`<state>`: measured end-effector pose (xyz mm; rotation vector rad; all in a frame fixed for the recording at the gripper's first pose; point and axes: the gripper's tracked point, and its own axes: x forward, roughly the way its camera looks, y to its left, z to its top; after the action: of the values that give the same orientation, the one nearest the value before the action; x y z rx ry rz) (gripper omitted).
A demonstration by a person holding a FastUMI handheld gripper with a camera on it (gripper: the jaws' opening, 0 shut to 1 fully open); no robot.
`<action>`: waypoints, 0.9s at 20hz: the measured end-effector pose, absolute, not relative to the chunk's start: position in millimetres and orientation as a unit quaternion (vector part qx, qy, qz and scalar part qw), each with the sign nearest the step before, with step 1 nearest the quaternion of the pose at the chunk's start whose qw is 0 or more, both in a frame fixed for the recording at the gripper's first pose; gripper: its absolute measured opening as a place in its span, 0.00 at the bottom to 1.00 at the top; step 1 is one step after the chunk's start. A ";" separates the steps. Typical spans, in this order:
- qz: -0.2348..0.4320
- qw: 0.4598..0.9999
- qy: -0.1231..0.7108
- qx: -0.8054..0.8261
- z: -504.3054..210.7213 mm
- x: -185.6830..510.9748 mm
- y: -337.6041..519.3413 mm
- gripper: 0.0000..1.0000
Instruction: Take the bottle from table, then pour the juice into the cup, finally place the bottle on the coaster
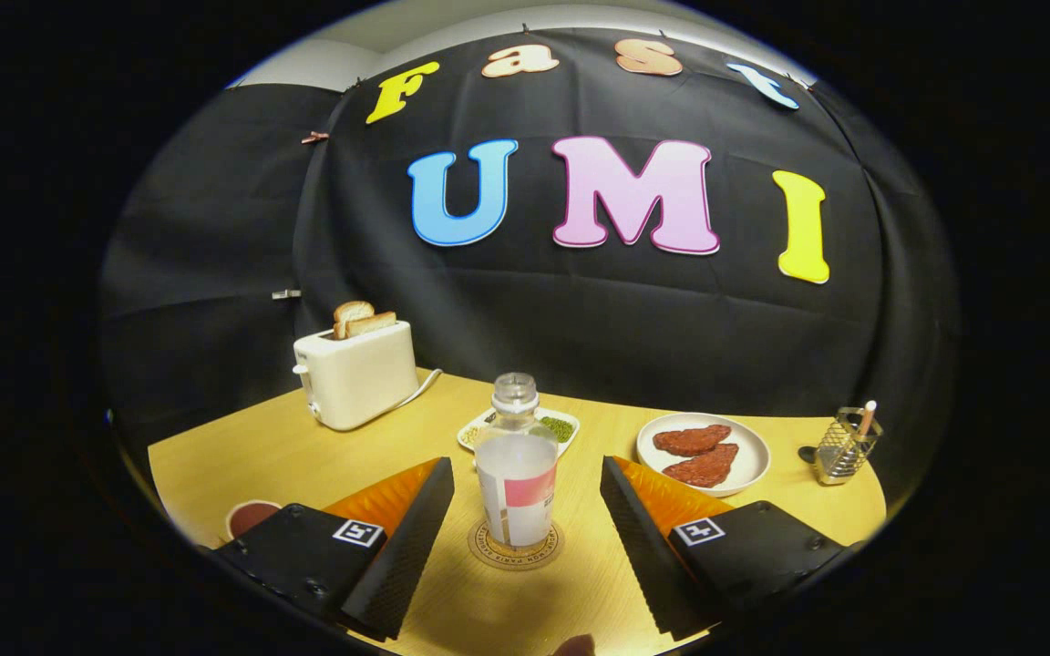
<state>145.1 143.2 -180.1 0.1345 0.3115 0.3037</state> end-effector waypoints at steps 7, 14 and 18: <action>0.104 0.985 0.123 0.055 -98.5 108.9 102.9 0.99; 0.023 0.992 0.114 0.042 -53.5 66.7 53.2 0.98; -0.001 0.993 0.110 0.040 -40.8 46.7 45.1 0.98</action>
<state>46.7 45.1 -40.8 0.0810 0.2209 -0.0026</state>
